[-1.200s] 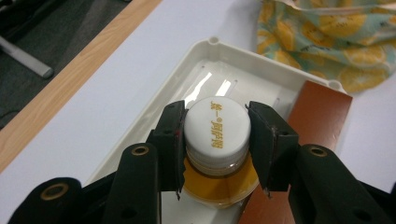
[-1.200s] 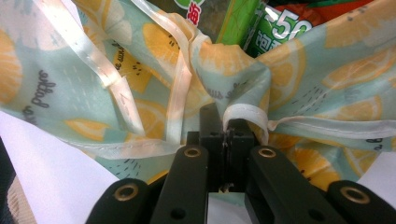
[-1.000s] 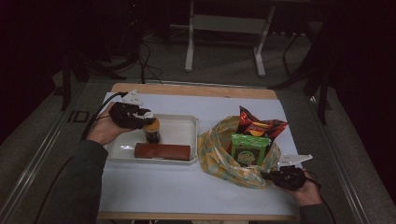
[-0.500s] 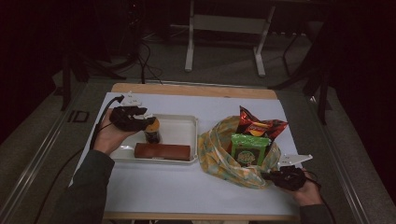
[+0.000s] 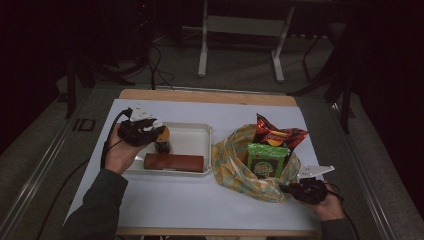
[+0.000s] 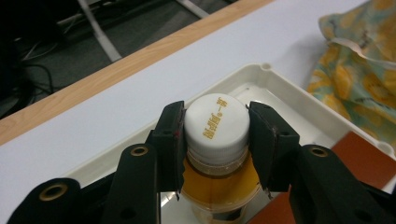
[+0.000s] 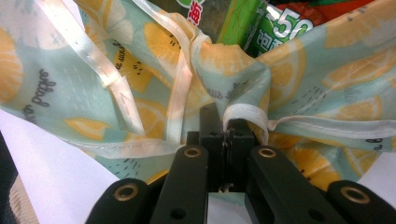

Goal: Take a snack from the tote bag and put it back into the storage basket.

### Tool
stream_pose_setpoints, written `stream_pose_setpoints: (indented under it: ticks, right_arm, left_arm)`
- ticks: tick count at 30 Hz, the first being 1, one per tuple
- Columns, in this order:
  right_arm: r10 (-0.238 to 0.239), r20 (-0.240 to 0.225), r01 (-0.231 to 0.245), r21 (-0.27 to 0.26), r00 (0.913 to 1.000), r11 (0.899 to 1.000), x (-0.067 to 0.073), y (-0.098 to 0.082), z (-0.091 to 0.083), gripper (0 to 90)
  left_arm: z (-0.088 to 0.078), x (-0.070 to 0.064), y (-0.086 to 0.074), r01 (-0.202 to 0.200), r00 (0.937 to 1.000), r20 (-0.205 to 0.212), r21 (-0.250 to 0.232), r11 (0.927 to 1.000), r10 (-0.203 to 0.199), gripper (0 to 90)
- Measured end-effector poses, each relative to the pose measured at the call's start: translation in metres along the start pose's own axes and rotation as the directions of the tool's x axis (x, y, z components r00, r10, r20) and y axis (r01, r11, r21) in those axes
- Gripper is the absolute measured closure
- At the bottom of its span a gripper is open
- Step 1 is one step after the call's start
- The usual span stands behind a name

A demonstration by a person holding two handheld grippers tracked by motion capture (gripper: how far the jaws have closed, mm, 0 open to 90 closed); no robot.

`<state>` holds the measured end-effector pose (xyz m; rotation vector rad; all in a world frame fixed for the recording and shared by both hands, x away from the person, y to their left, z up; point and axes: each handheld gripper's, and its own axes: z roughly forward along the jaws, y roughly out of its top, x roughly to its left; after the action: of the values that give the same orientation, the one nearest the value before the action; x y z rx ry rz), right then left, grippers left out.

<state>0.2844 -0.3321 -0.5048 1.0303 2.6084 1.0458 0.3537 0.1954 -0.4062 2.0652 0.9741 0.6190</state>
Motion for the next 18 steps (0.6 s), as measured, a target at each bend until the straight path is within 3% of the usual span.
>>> stream_pose_setpoints:
  ticks: [3, 9, 18]
  right_arm:
    - [-0.001, -0.001, 0.001, 0.0, 1.0, 1.0, 0.0, 0.0, 0.0, 88.9]
    - [0.0, -0.001, 0.0, 0.0, 1.0, 1.0, 0.0, 0.0, 0.001, 88.8]
    - [-0.001, -0.002, 0.001, 0.0, 1.0, 1.0, 0.0, 0.0, 0.001, 88.8]
  left_arm:
    - [-0.001, 0.005, -0.001, -0.026, 0.9988, 0.042, -0.002, 0.9997, 0.026, 57.9]
    - [-0.003, 0.014, -0.003, -0.084, 0.9887, 0.123, -0.012, 0.9964, 0.085, 57.9]
    - [-0.003, 0.023, -0.004, -0.087, 0.977, 0.194, -0.021, 0.996, 0.09, 58.2]
